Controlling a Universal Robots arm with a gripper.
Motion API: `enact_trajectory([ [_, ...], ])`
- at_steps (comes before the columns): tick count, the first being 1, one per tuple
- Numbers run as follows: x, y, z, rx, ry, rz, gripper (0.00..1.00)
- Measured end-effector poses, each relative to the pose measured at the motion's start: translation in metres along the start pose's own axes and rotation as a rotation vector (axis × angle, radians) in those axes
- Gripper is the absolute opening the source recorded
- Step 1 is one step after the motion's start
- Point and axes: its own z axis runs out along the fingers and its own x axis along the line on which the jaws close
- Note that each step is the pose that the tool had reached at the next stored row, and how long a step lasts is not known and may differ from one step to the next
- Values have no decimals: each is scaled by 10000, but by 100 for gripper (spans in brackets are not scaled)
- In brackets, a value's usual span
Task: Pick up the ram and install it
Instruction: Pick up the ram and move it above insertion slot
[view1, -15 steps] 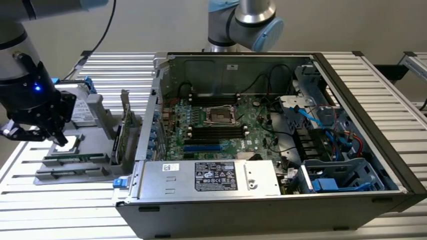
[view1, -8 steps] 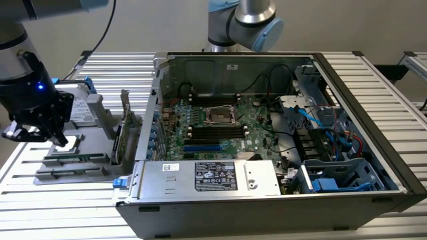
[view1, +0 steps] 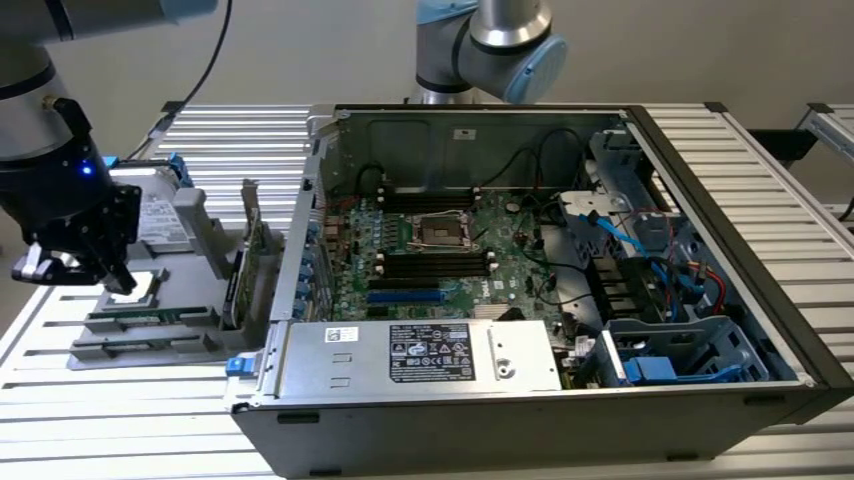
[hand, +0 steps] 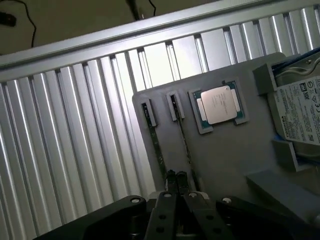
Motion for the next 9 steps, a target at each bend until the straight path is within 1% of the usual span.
enact_trajectory([
  [5, 0, 0, 2, 31, 16, -916, 10],
  [9, 0, 0, 4, 54, 10, -1651, 10],
])
